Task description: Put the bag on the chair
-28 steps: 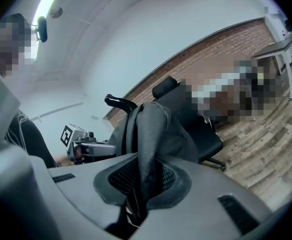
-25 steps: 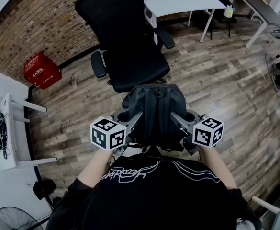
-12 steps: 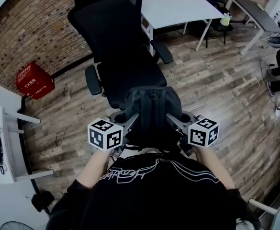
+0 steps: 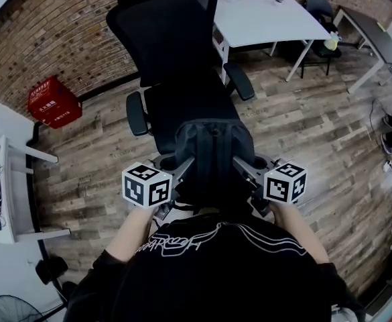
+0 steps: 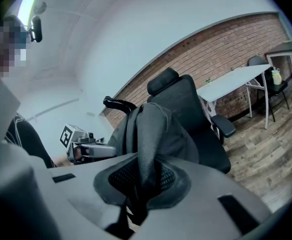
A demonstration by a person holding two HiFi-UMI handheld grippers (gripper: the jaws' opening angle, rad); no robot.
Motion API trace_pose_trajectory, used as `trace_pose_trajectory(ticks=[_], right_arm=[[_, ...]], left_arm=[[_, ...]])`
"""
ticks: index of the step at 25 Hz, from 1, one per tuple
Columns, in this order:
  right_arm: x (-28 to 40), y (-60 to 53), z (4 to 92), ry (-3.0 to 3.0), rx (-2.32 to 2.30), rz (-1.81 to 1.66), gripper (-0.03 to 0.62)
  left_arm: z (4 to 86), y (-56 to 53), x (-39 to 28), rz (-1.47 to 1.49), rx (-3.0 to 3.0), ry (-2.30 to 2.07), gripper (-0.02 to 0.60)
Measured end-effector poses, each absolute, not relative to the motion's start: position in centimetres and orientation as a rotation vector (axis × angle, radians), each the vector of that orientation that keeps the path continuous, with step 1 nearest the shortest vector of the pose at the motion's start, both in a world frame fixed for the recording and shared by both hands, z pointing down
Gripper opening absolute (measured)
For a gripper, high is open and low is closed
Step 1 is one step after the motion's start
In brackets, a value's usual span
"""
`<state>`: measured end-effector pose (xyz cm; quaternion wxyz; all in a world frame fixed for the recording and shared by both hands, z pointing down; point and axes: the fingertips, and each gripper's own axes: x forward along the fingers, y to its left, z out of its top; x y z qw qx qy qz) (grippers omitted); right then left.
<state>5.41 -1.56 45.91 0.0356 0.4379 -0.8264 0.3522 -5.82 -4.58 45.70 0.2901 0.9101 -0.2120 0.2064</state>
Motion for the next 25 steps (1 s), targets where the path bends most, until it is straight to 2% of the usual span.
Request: trace_pose_trajectory(ticks=[16,25], right_arm=[[7.3,-17.2,46.8,-2.593,0.920,1.064,0.037],[8.9,-24.6,46.2,-2.618,0.841,0.950,0.037]], left_arm=[[46.6,-16.9,-4.2,0.487,2.244,-0.910,0.063],[46.2,-23.6,-2.6,0.460,2.215,-1.083,0.063]])
